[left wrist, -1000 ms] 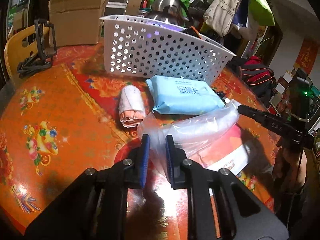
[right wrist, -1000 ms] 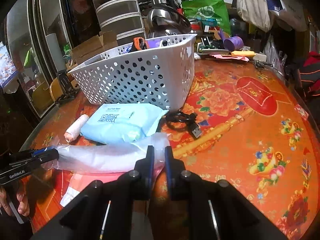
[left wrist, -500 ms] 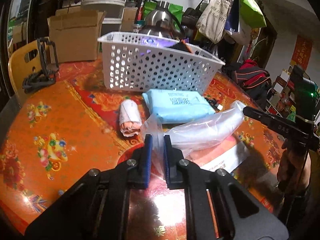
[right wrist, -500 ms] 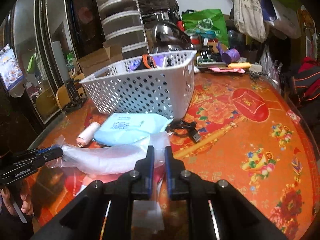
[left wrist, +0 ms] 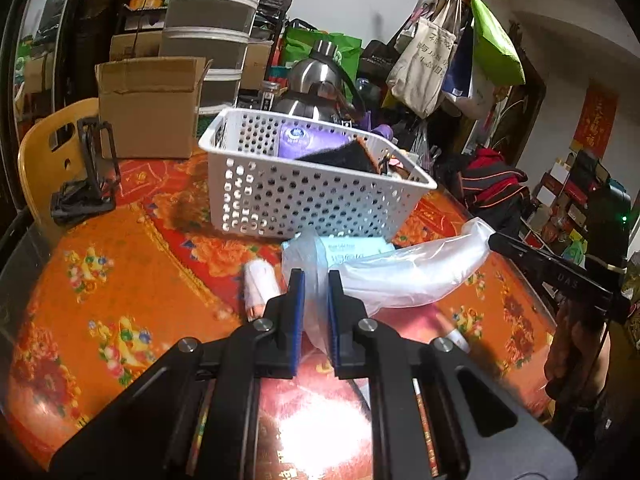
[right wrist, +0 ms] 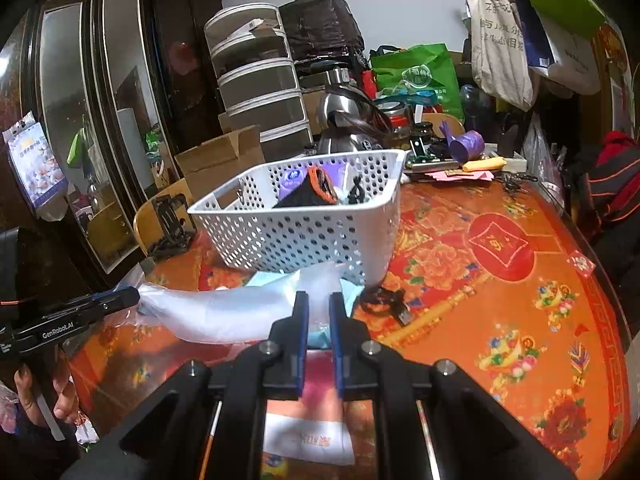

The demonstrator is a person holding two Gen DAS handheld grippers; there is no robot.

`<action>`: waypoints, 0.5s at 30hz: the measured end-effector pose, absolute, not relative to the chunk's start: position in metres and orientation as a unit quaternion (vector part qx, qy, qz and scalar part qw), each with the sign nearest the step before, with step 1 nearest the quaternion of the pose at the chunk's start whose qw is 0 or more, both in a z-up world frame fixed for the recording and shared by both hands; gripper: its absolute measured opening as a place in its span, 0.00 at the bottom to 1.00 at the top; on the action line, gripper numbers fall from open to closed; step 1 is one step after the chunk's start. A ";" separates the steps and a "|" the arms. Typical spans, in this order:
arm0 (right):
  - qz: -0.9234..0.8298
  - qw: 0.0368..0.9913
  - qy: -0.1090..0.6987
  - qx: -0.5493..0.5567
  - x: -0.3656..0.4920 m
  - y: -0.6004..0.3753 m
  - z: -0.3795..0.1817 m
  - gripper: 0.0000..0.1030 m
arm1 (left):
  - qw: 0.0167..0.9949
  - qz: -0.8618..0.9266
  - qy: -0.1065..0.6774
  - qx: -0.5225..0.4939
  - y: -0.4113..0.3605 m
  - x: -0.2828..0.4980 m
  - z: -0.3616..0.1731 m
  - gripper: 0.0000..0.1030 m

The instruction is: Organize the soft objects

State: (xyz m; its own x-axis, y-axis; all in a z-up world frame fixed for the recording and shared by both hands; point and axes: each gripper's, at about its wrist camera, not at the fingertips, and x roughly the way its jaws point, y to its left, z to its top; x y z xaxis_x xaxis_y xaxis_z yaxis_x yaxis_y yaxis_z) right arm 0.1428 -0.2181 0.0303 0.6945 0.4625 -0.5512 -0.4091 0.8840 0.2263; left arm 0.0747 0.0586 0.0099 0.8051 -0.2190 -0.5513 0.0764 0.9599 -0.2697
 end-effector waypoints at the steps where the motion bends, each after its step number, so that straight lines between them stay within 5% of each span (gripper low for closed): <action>1: 0.235 0.920 0.309 0.041 0.144 -0.218 0.033 0.08 | 0.944 -0.077 0.300 -0.115 0.059 0.078 0.015 0.09; 15: 0.222 0.930 0.291 0.037 0.201 -0.206 0.098 0.06 | 0.953 -0.061 0.279 -0.101 0.069 0.157 0.111 0.09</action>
